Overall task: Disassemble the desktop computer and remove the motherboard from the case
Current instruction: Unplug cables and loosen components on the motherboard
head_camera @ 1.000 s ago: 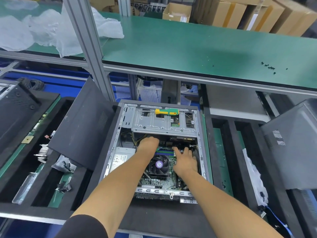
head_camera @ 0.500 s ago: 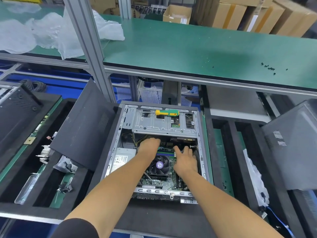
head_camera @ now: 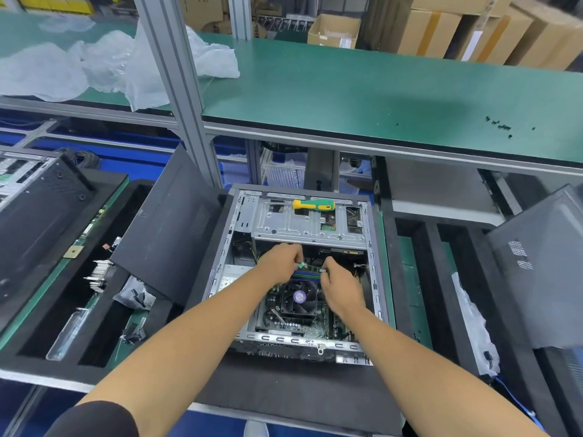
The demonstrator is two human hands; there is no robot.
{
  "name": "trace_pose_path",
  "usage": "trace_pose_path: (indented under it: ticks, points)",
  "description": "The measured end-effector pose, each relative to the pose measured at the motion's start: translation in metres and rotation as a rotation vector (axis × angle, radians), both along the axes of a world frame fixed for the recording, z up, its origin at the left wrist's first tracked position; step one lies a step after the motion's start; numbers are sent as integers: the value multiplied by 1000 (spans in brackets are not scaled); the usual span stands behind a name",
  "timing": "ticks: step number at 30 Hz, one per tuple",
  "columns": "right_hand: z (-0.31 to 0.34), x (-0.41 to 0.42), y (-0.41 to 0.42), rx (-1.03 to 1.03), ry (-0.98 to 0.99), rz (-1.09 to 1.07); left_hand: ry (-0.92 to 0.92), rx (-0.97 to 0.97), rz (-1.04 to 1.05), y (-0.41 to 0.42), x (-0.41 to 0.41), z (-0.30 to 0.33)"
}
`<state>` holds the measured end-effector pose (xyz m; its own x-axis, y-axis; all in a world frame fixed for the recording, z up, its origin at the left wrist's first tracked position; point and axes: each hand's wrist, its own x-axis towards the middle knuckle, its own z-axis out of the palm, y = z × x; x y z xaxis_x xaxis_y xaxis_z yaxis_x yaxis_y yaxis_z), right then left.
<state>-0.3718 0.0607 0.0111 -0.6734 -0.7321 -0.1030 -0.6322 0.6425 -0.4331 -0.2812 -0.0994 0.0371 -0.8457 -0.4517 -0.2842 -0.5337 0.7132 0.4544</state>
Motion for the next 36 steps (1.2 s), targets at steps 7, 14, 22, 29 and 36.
trace_pose_path:
  ticks: [7, 14, 22, 29, 36]
  points:
    - [5, 2, 6, -105, -308, -46, 98, 242, 5, -2, 15, 19]
    - [25, 6, 2, -197, -351, -6, 213, 329, 18, -1, 23, 34]
    - [42, -3, 7, -170, -235, 30, 207, 283, 249, -7, 27, 33]
    - [58, -19, 4, -267, -140, -9, 240, 160, 180, 0, 33, 30]
    - [69, -43, 5, -427, -411, -116, 371, 28, -26, 14, 11, 44]
